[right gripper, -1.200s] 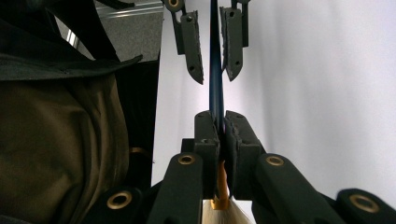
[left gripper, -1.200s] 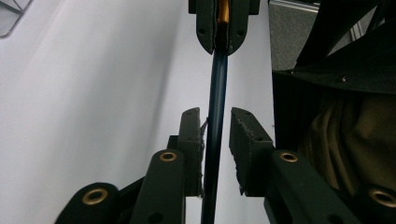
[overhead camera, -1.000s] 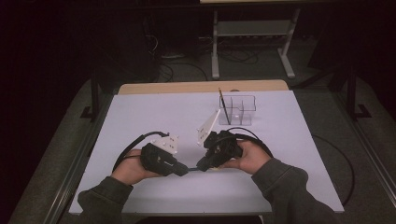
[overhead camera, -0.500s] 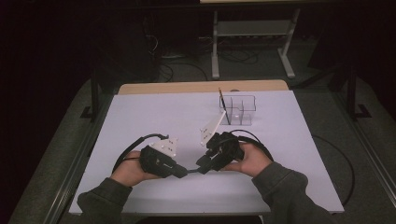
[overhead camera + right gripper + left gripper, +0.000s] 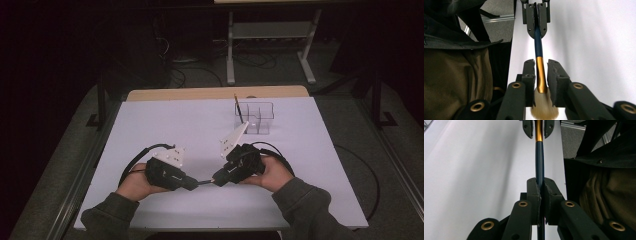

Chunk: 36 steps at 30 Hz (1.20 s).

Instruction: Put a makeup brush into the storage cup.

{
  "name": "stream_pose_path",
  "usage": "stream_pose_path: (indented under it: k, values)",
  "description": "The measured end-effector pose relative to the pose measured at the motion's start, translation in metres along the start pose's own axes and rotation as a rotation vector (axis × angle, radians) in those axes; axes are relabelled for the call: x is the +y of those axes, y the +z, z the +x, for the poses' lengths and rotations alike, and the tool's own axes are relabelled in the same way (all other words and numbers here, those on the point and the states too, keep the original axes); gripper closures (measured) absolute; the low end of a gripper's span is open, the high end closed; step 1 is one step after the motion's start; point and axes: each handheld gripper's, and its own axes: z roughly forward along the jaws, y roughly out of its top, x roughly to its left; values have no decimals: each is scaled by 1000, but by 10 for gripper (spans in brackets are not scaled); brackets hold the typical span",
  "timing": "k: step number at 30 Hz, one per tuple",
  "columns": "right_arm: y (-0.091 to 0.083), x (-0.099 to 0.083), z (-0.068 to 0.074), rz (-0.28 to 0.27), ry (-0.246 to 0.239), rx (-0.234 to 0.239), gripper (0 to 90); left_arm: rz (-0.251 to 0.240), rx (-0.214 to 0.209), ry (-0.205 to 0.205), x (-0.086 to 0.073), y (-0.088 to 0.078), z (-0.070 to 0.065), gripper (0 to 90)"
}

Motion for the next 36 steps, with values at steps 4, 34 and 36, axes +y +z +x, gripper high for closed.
stream_pose_path:
  k: [4,34,36]
  values:
    - [-1,0,0,7,-12,9,809,-15,-11,0,-1,0,0,840]
    - [-3,33,9,198,-92,-19,824,45,-8,2,10,11,-4,823]
    - [-3,33,10,197,-92,-25,823,43,-2,3,9,12,-4,828]
